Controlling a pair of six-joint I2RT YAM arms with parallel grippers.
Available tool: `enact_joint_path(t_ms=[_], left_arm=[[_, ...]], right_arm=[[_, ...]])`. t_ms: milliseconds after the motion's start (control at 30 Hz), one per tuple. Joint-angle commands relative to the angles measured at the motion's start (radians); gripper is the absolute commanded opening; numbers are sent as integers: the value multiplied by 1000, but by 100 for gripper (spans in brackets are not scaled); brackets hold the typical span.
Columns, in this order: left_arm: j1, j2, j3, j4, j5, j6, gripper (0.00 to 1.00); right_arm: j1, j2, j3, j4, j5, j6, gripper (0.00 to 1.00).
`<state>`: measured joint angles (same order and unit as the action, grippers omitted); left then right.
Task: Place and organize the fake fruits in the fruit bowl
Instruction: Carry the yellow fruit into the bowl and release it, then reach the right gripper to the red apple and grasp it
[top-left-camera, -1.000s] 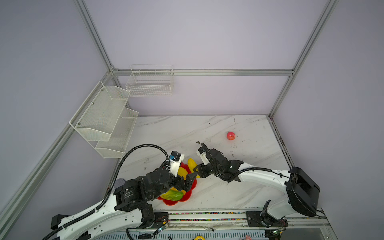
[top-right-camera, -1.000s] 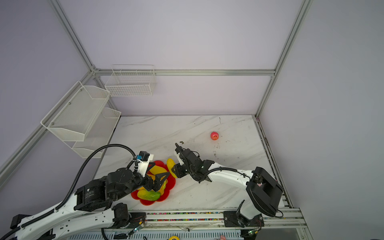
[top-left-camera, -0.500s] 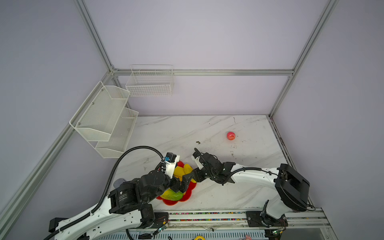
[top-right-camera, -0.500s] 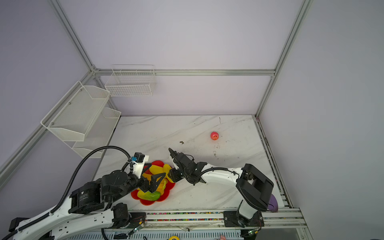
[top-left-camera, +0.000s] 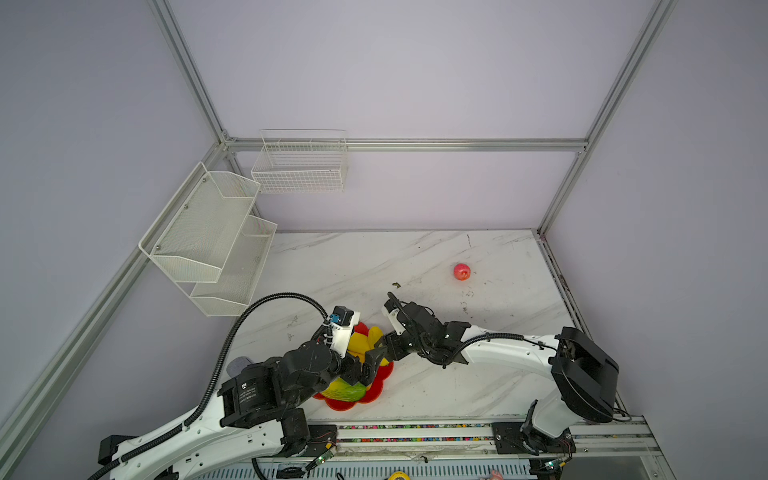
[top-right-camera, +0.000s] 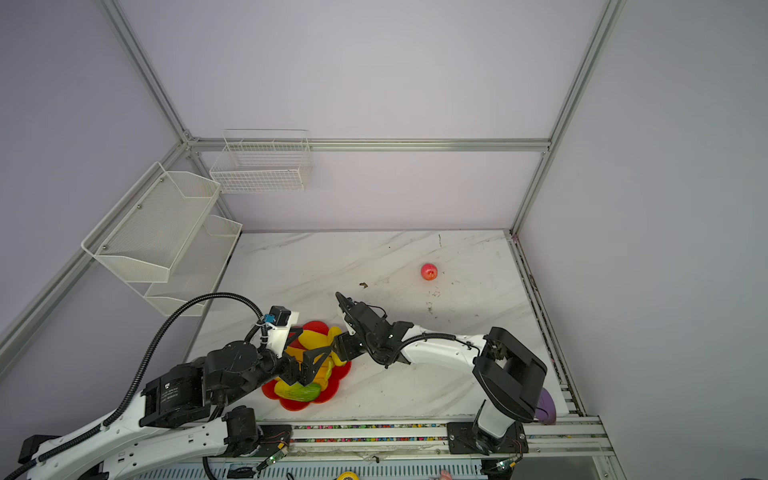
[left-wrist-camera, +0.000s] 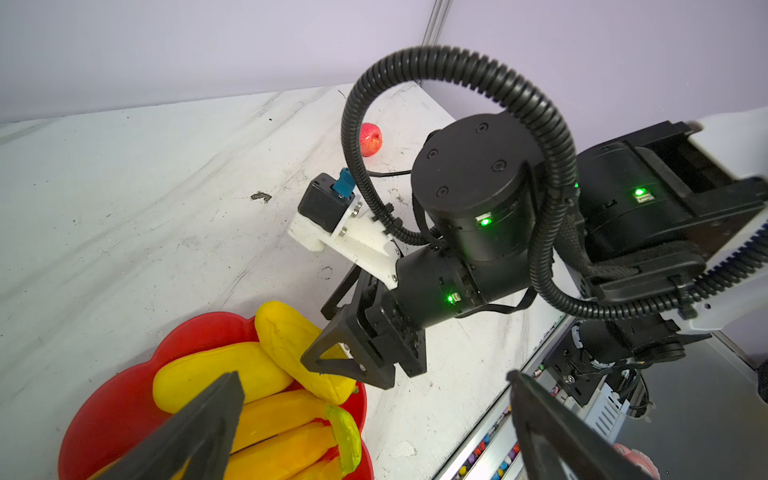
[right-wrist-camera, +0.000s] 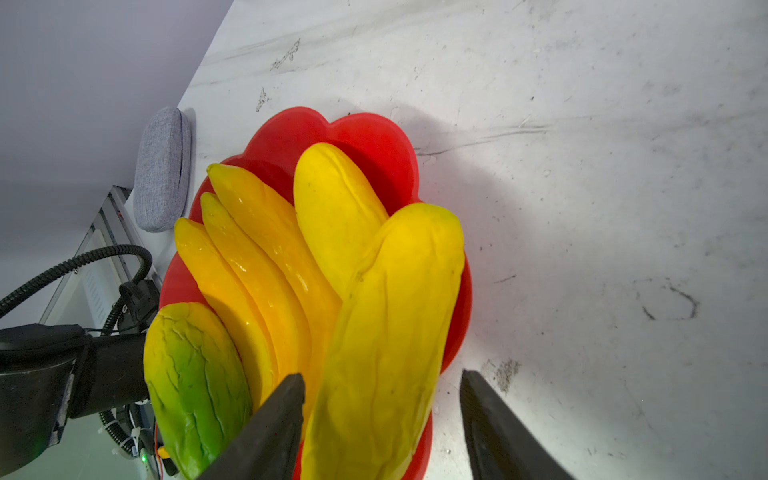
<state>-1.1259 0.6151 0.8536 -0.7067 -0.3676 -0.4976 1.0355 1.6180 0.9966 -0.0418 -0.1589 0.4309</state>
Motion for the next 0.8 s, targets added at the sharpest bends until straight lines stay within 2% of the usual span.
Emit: enact_joint_path(t_ms=[0,100,167,333,467,633,767], left_arm=[[5,-8,-33,13,-10,-14,100],[5,-3,-34,17,-7,-15,100],[5,-3,-33,21,-2,-14,100],[5,7,-34,62,26,14,100],[5,37,-29,84,23,38,100],[11,112,-40,204,34,52,100],[16,255,-31,316,68,50,100]], right_arm=[[8,-9,36,-23,45,-15,66],[-2,-29,68,-63,127,-13,70],[-48,-55,76,-77,174,-6,74],[-329,-87,97,-72,212,-52,78],[-531,19,189,-78,259,-122,80],[-626,170,248,-42,384,-186,82],[-675,222,229,29,374,-200,83]])
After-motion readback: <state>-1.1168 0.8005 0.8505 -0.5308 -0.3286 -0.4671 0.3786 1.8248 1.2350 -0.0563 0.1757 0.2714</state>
